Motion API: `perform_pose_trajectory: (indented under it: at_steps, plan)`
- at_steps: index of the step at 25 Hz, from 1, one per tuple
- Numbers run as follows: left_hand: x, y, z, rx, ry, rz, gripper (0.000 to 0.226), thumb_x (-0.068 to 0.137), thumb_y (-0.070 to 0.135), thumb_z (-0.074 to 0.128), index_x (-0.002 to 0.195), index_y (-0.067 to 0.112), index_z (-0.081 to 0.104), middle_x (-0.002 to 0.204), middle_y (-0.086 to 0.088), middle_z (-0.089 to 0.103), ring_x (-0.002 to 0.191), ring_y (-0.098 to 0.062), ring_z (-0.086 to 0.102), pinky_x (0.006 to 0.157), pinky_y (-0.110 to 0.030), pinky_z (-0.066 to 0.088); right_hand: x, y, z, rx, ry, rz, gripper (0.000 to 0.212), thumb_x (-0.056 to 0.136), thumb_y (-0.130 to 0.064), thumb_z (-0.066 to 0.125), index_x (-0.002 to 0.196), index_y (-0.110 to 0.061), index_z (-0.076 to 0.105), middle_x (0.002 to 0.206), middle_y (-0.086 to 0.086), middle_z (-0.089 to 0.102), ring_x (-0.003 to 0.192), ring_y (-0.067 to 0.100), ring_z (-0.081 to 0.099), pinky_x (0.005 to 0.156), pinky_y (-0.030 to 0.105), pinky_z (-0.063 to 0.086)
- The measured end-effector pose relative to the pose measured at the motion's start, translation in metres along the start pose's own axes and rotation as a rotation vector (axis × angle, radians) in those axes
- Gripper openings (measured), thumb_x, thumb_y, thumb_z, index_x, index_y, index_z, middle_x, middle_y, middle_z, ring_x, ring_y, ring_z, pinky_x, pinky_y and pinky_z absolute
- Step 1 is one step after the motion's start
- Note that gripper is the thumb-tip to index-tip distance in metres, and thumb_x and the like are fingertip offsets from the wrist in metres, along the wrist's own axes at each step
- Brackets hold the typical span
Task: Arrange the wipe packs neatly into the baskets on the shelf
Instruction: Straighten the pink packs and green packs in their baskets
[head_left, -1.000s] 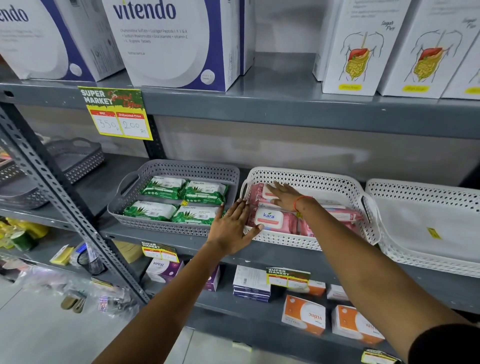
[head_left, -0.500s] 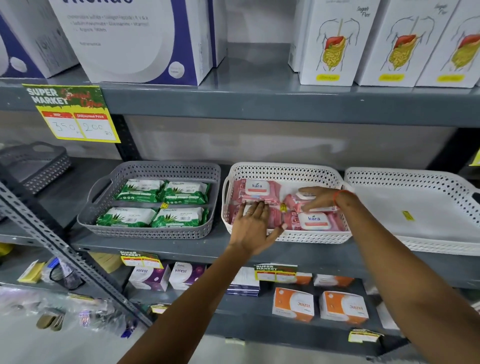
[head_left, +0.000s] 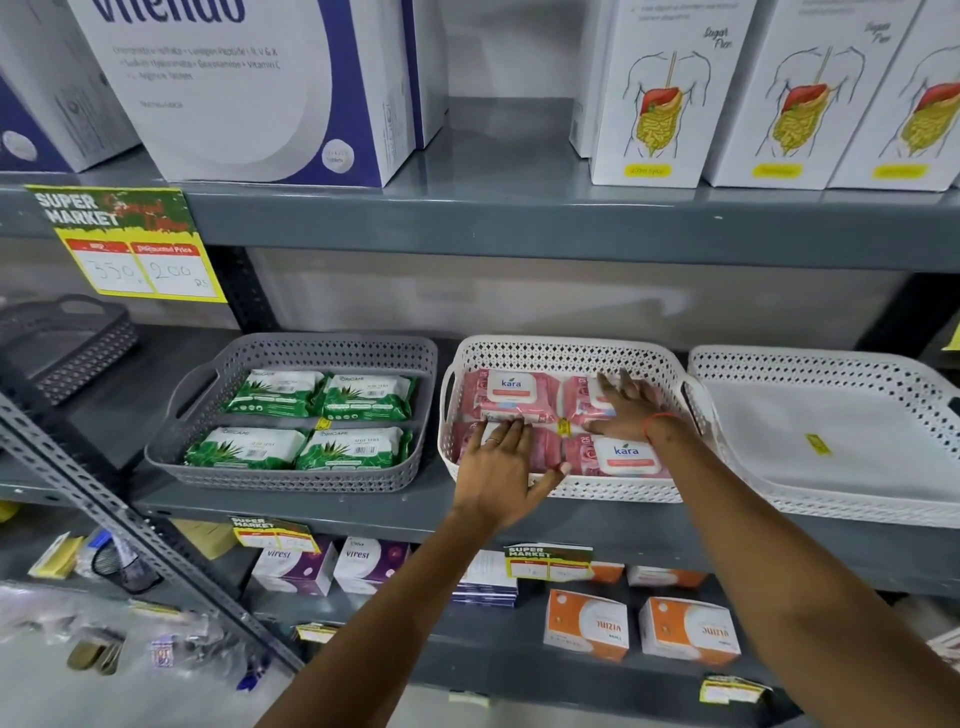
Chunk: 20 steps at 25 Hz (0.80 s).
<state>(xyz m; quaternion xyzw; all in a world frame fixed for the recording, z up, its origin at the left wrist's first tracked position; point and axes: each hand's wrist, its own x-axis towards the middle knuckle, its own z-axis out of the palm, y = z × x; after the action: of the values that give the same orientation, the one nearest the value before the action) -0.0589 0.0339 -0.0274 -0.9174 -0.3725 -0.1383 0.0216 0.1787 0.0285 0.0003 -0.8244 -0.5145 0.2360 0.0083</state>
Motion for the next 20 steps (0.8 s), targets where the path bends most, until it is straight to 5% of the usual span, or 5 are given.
perform_pose_trajectory:
  at_steps: [6, 10, 14, 17, 20]
  plan:
    - [0.001, 0.002, -0.006, -0.043, -0.044, -0.007, 0.079, 0.091, 0.064, 0.021, 0.143, 0.005, 0.031, 0.151, -0.012, 0.036, 0.141, -0.022, 0.028, 0.117, -0.045, 0.013, 0.0, -0.022, -0.008, -0.005, 0.089, 0.006, 0.093, 0.084, -0.053, 0.057, 0.152, -0.033, -0.003, 0.163, 0.006, -0.013, 0.149, 0.035, -0.011, 0.118, 0.061, 0.002]
    - [-0.002, -0.01, -0.023, -0.203, 0.03, -0.018, 0.06, 0.096, 0.045, 0.037, 0.139, 0.003, 0.039, 0.143, -0.016, 0.046, 0.135, -0.027, 0.038, 0.116, -0.043, 0.017, -0.007, -0.091, -0.011, 0.145, 0.284, -0.098, 0.062, 0.086, -0.035, 0.058, 0.143, -0.019, 0.04, 0.151, 0.016, 0.04, 0.14, 0.035, 0.033, 0.116, 0.047, 0.031]
    - [-0.011, -0.086, -0.055, -0.197, 0.305, -0.09, 0.035, 0.091, 0.023, 0.043, 0.115, 0.004, 0.06, 0.113, -0.02, 0.067, 0.107, -0.034, 0.061, 0.108, -0.048, 0.033, -0.024, -0.187, -0.001, 0.338, 0.44, -0.252, 0.029, 0.085, -0.026, 0.061, 0.111, -0.015, 0.068, 0.114, 0.01, 0.073, 0.11, 0.029, 0.064, 0.093, 0.032, 0.049]
    - [-0.021, -0.183, -0.068, -0.09, 0.328, -0.187, 0.033, 0.091, 0.018, 0.044, 0.115, 0.002, 0.06, 0.111, -0.023, 0.067, 0.104, -0.037, 0.061, 0.101, -0.048, 0.039, -0.022, -0.267, 0.028, 0.353, 0.513, -0.354, 0.027, 0.088, -0.023, 0.057, 0.109, -0.013, 0.07, 0.113, 0.012, 0.073, 0.108, 0.031, 0.066, 0.097, 0.035, 0.048]
    - [-0.03, -0.274, -0.06, -0.024, -0.164, -0.346, 0.059, 0.099, 0.042, 0.031, 0.149, 0.014, 0.016, 0.158, -0.01, 0.015, 0.145, -0.029, 0.012, 0.116, -0.049, 0.006, -0.003, -0.321, 0.07, 0.033, 0.237, -0.408, 0.054, 0.099, -0.034, 0.038, 0.147, -0.011, 0.033, 0.156, 0.014, 0.031, 0.144, 0.027, 0.03, 0.118, 0.042, 0.025]
